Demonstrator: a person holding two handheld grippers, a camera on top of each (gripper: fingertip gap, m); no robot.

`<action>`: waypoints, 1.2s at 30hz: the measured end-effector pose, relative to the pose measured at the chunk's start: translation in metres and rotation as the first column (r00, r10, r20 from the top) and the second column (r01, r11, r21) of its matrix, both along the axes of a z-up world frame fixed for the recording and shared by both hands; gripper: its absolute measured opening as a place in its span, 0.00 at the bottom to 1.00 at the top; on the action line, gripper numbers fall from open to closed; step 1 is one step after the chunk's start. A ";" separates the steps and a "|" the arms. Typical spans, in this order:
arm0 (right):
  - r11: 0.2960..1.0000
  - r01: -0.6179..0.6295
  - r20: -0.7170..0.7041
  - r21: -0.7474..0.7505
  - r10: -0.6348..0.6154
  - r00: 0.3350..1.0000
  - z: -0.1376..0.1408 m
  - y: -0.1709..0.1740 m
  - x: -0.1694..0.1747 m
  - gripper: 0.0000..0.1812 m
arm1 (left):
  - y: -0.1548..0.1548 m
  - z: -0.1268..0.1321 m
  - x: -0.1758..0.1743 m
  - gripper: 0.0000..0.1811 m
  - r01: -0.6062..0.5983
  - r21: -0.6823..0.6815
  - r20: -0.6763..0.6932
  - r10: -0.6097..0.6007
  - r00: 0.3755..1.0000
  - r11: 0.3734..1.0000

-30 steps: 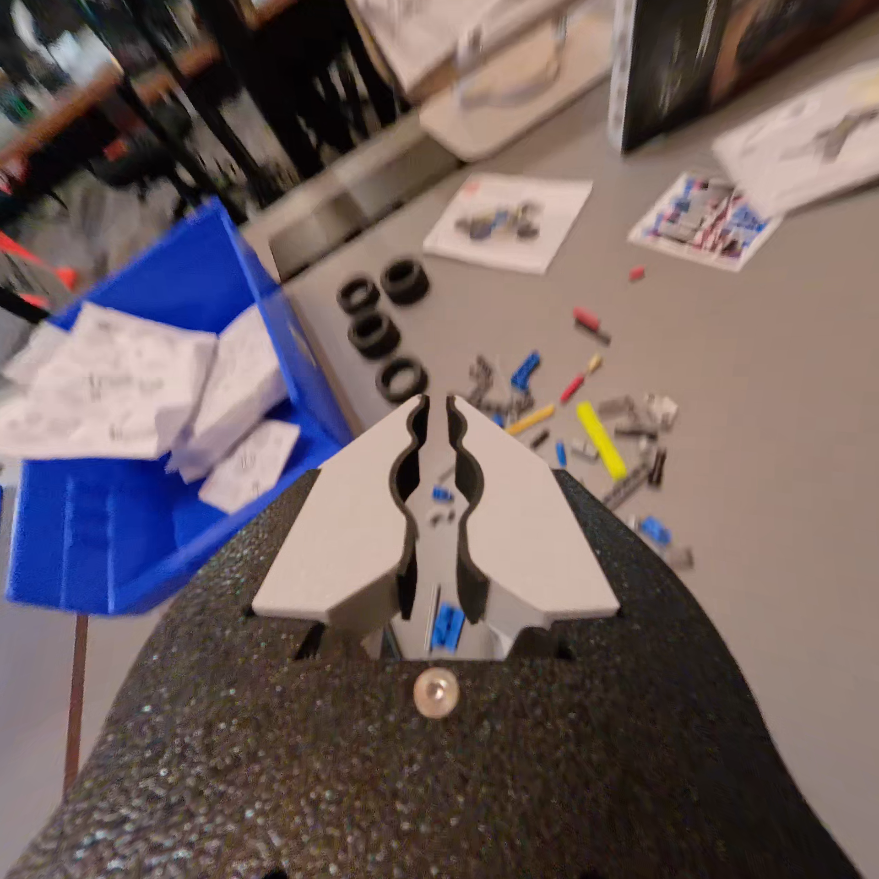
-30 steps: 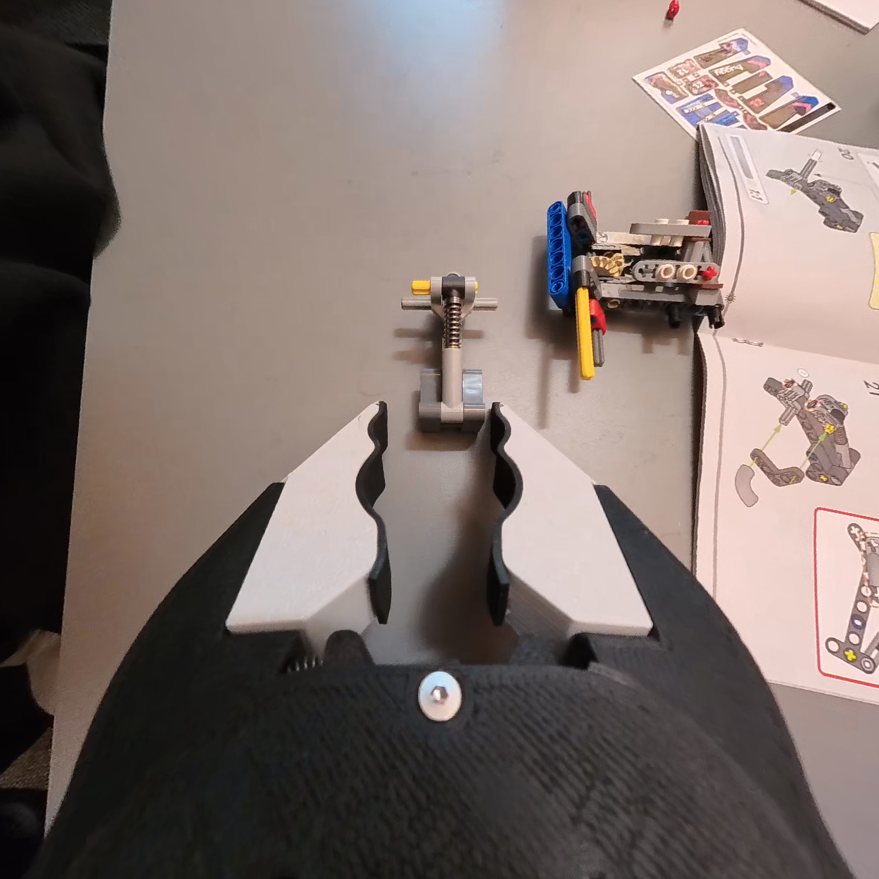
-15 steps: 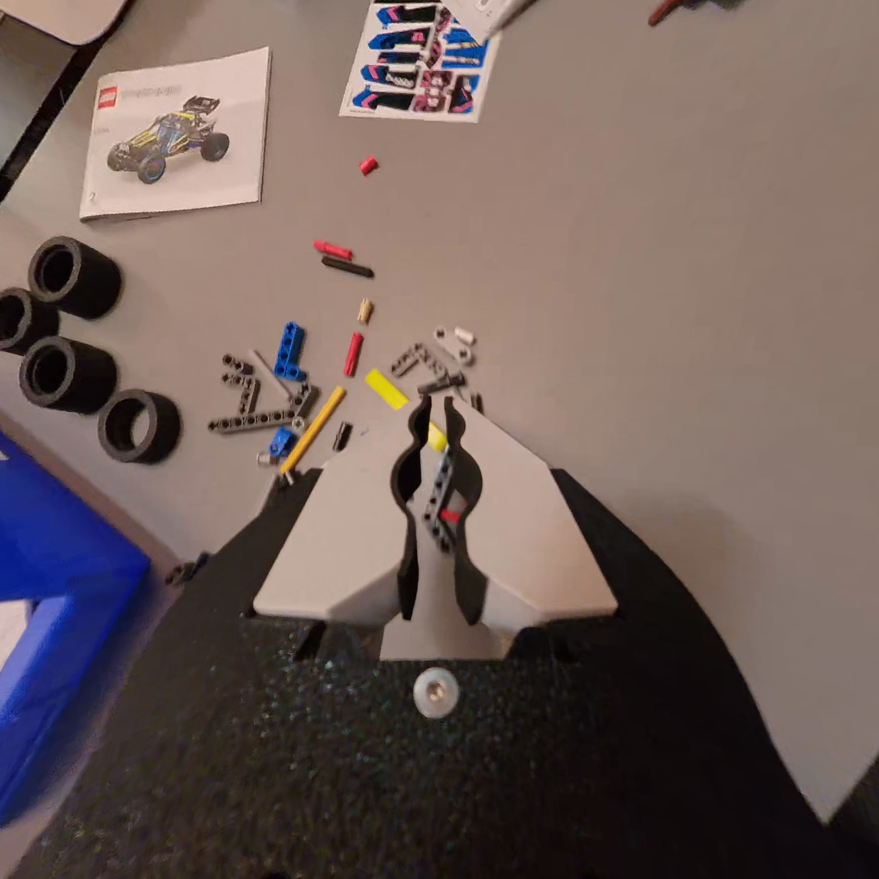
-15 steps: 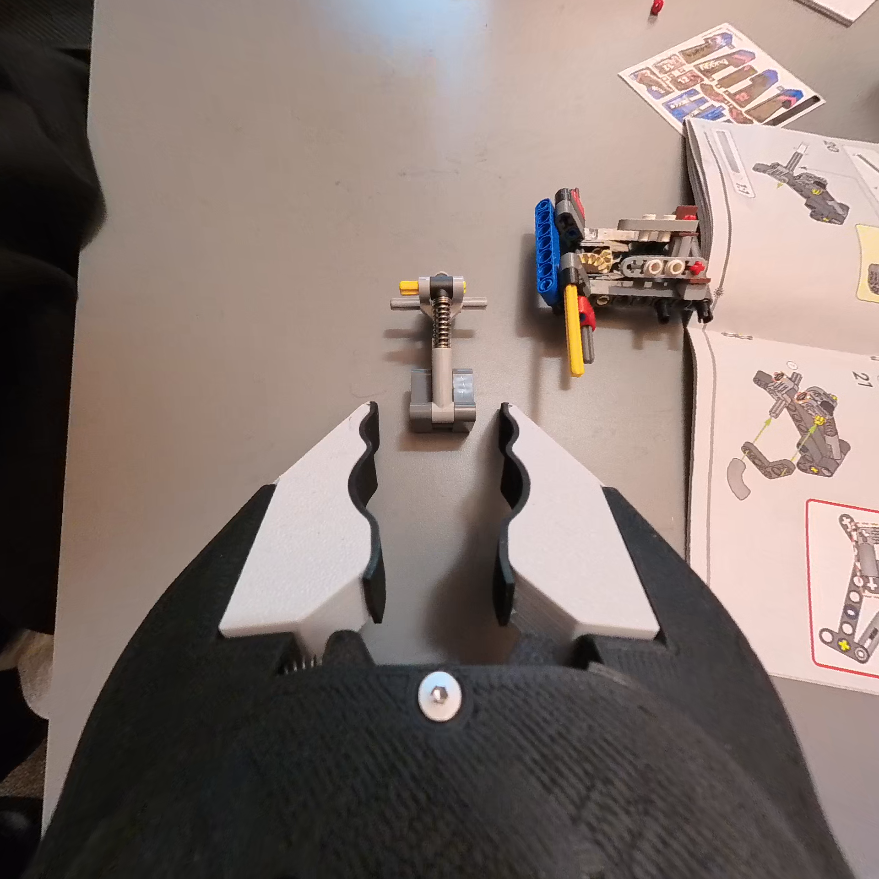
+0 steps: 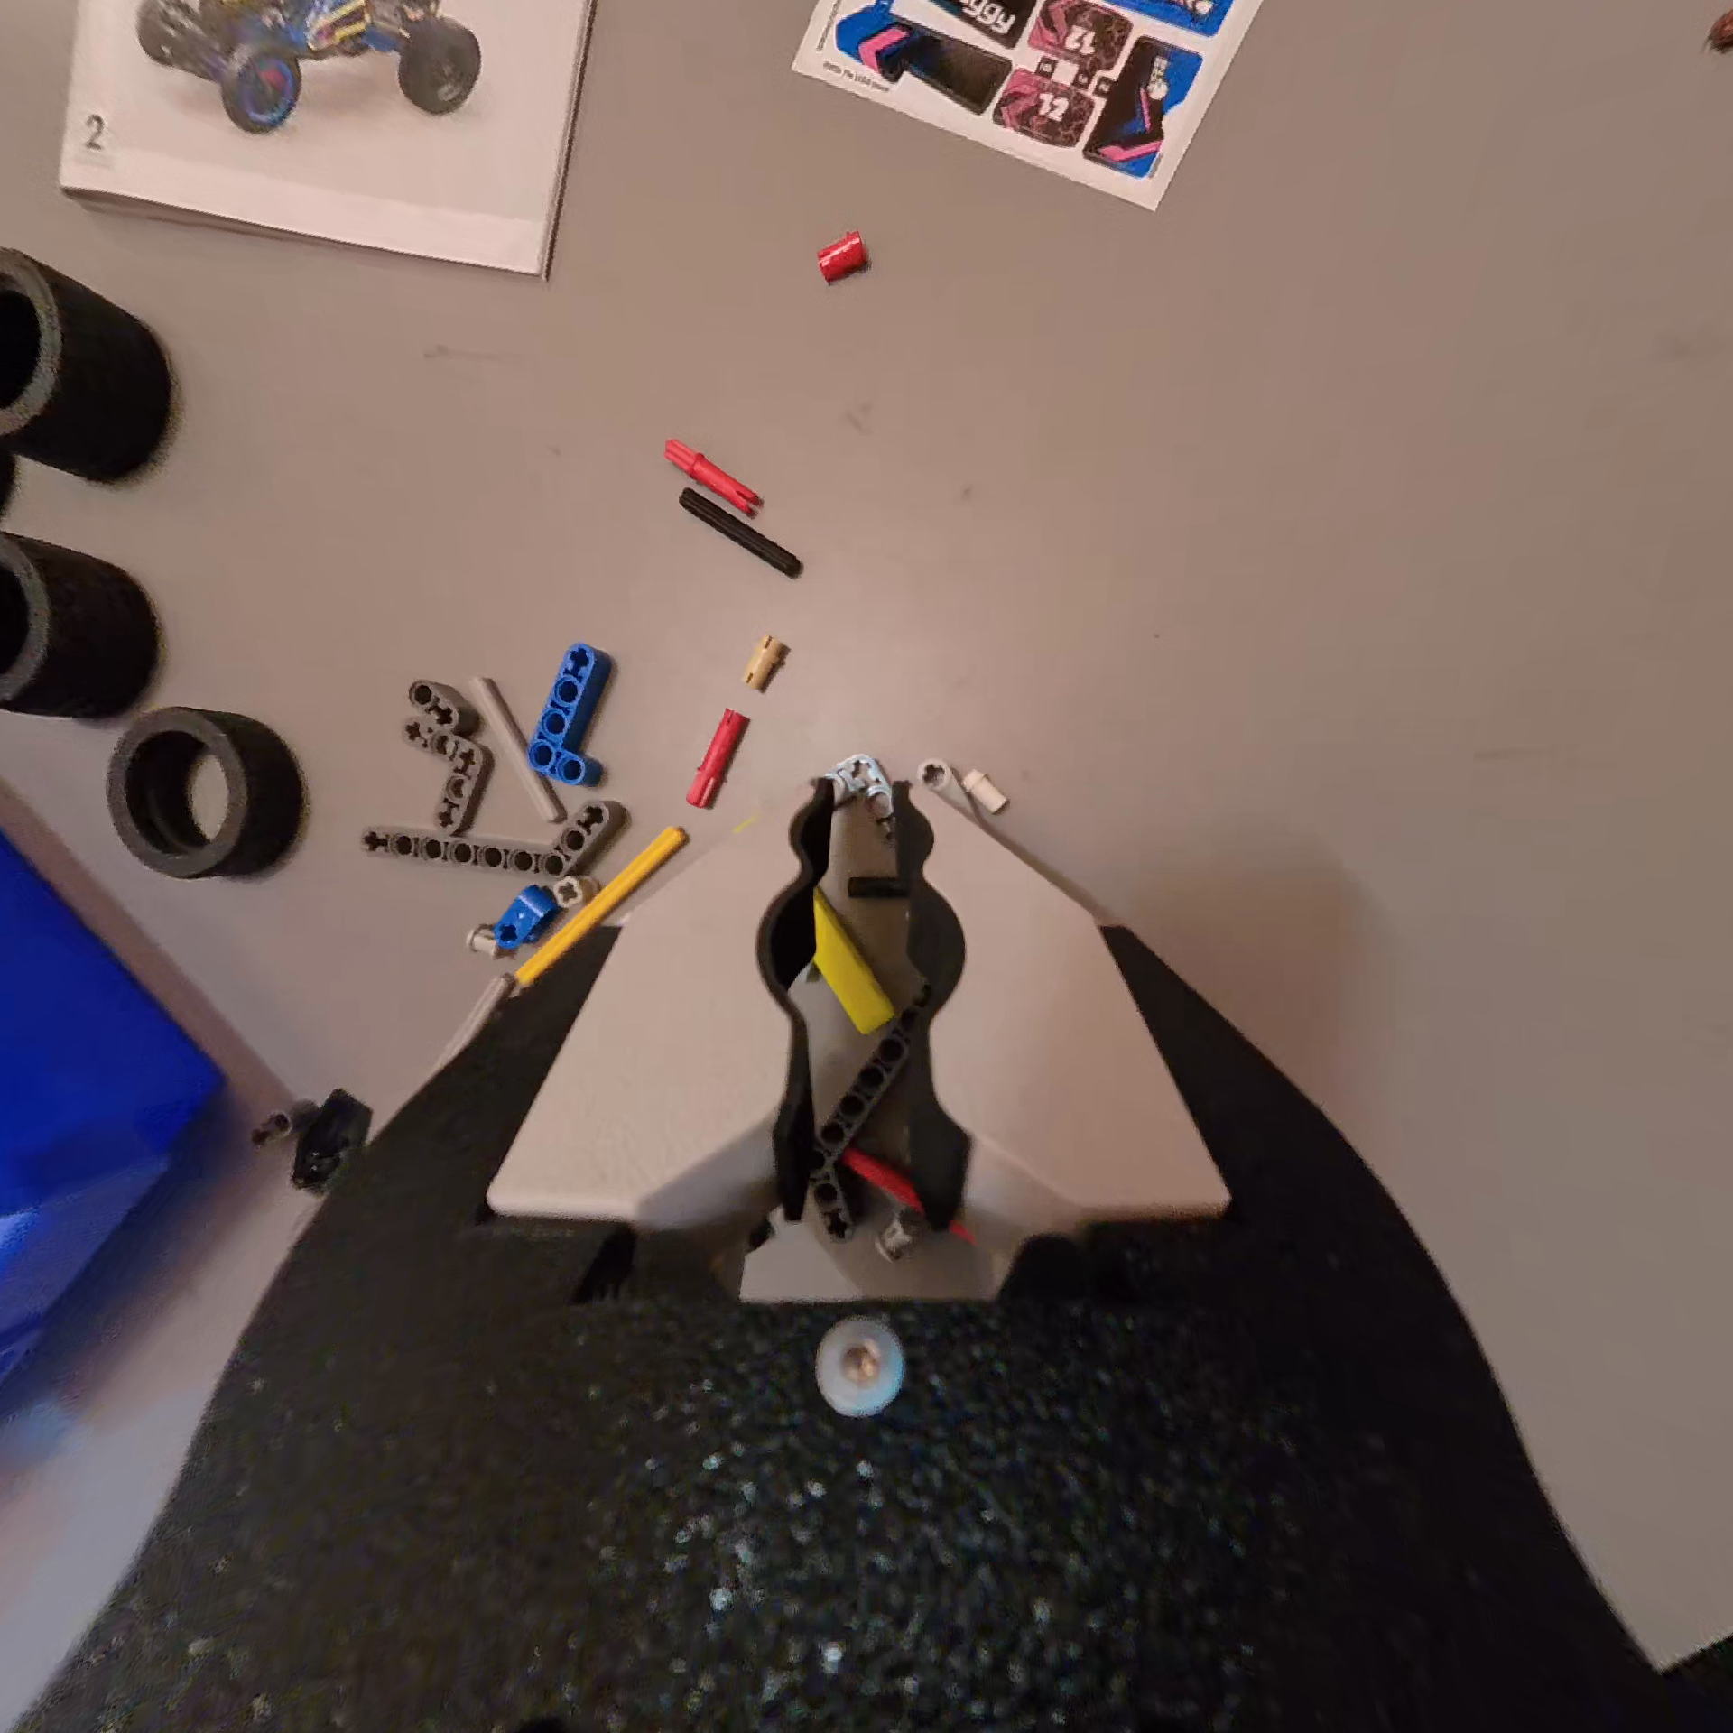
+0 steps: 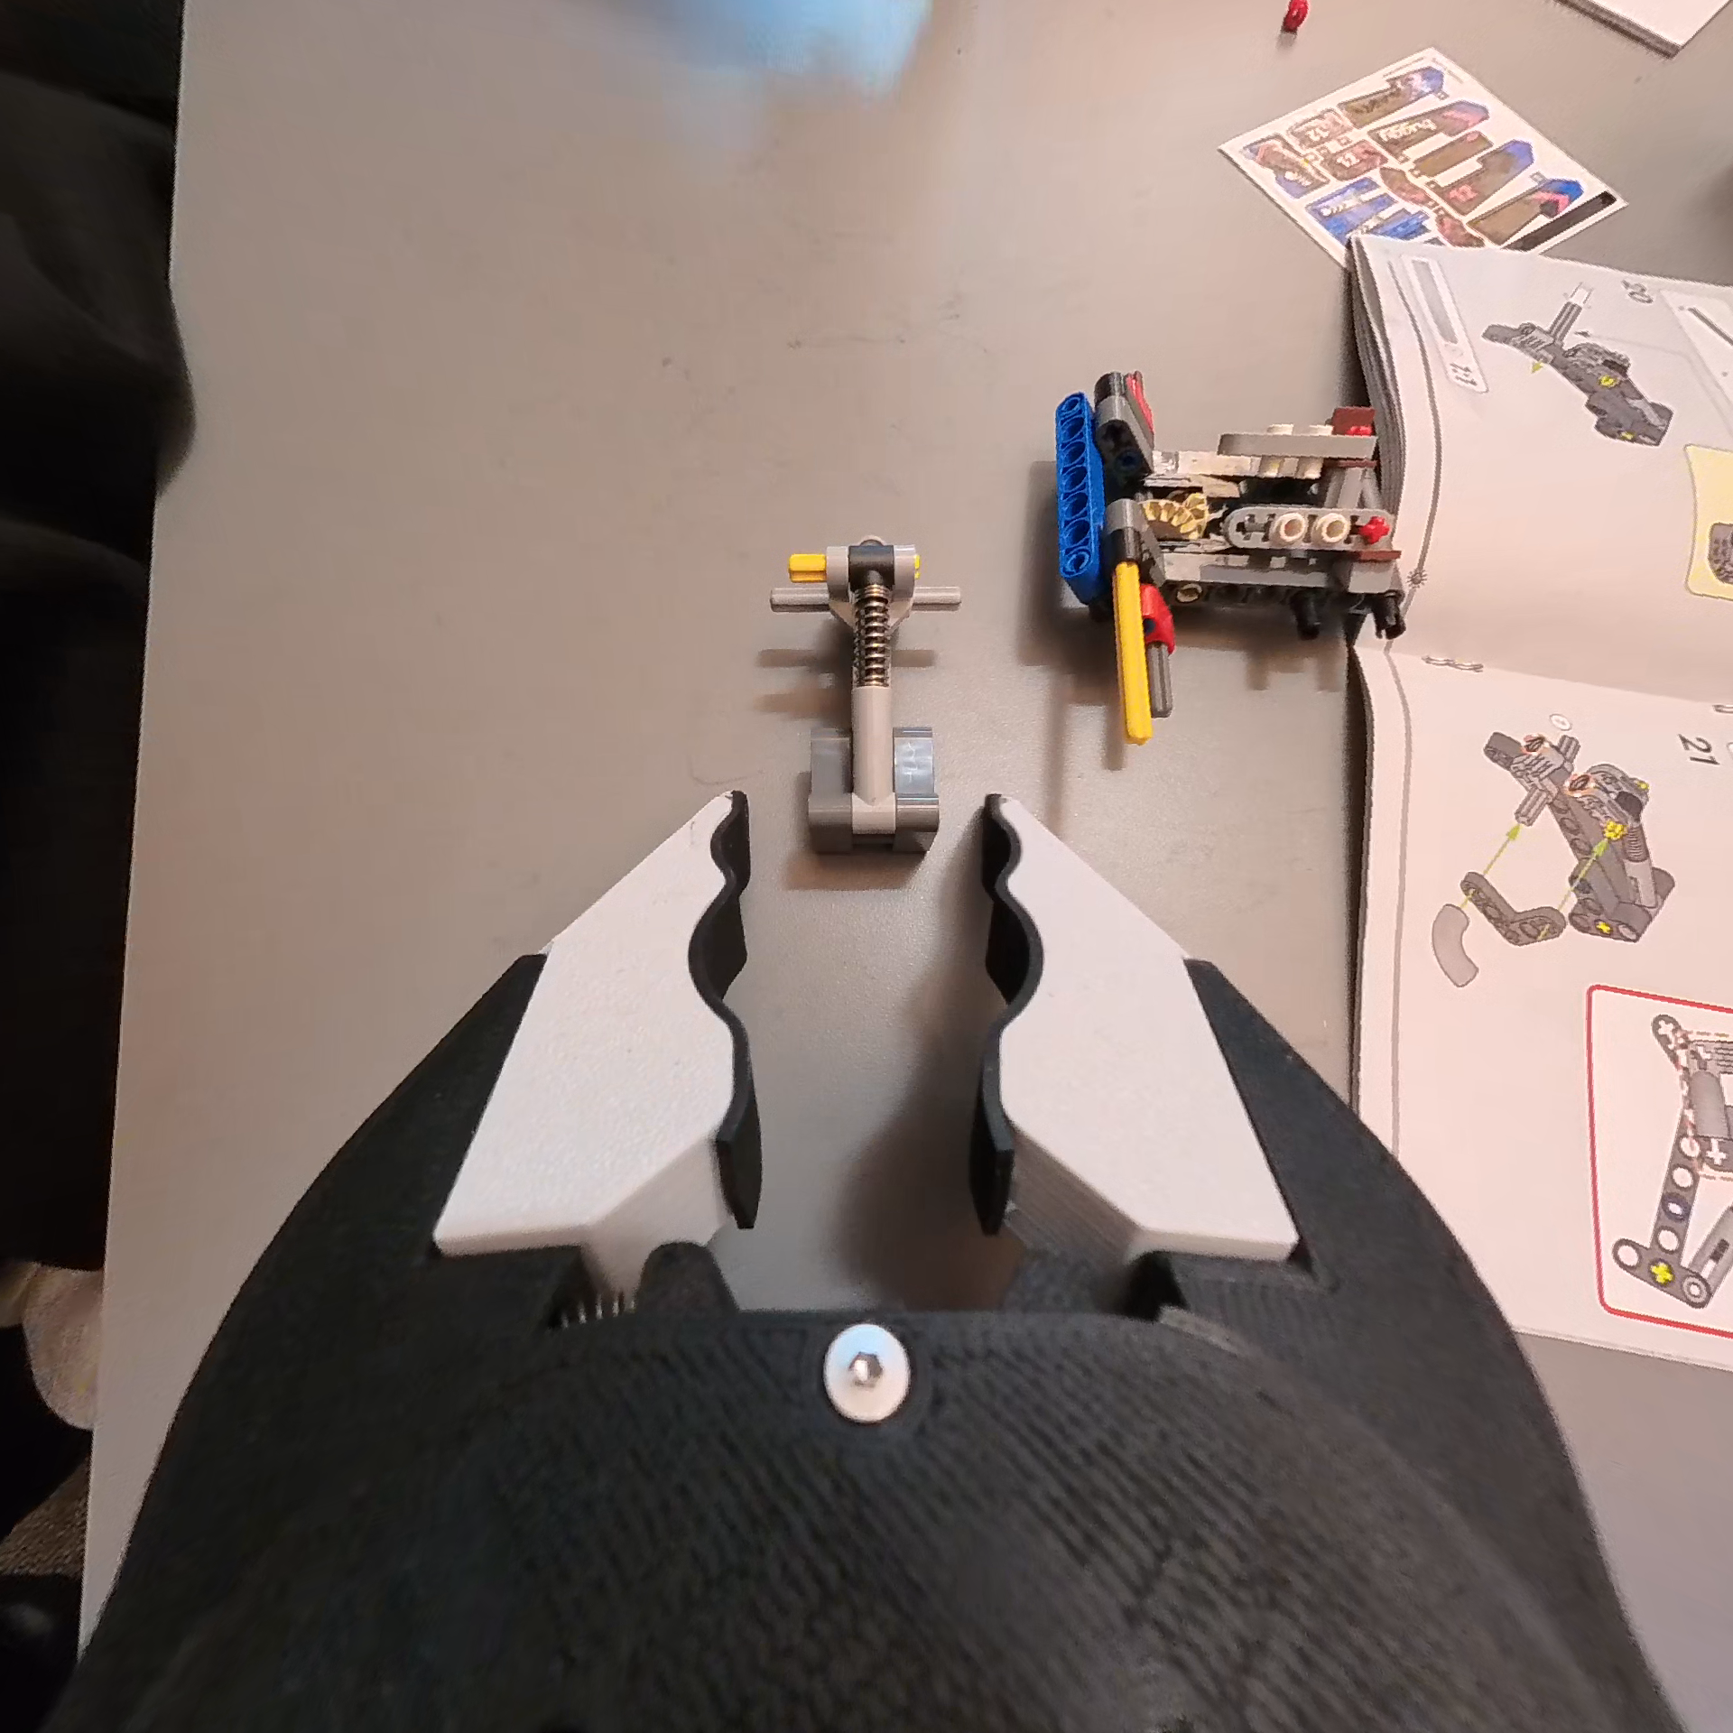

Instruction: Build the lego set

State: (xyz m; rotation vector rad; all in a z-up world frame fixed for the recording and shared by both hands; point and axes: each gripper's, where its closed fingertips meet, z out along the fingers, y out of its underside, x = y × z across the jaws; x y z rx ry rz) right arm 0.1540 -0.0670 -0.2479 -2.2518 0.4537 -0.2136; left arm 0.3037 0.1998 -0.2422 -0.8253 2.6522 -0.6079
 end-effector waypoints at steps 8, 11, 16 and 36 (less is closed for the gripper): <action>1.000 -0.001 0.000 0.000 0.001 1.000 0.000 0.000 0.000 0.26 | -0.001 -0.010 -0.003 0.04 -0.040 0.009 -0.062 0.041 0.997 0.999; 1.000 -0.001 -0.001 0.001 0.001 1.000 0.000 0.000 0.000 0.26 | -0.001 -0.010 -0.001 0.03 -0.014 0.019 -0.049 0.015 0.999 1.000; 1.000 -0.001 -0.002 0.001 0.001 1.000 0.000 0.000 0.000 0.26 | -0.008 0.006 0.002 0.03 0.037 -0.031 0.035 -0.036 0.999 0.999; 1.000 0.004 -0.001 0.002 -0.004 1.000 0.000 0.000 0.002 0.24 | -0.192 -0.008 -0.129 0.03 0.683 -0.095 0.092 -0.677 0.730 0.724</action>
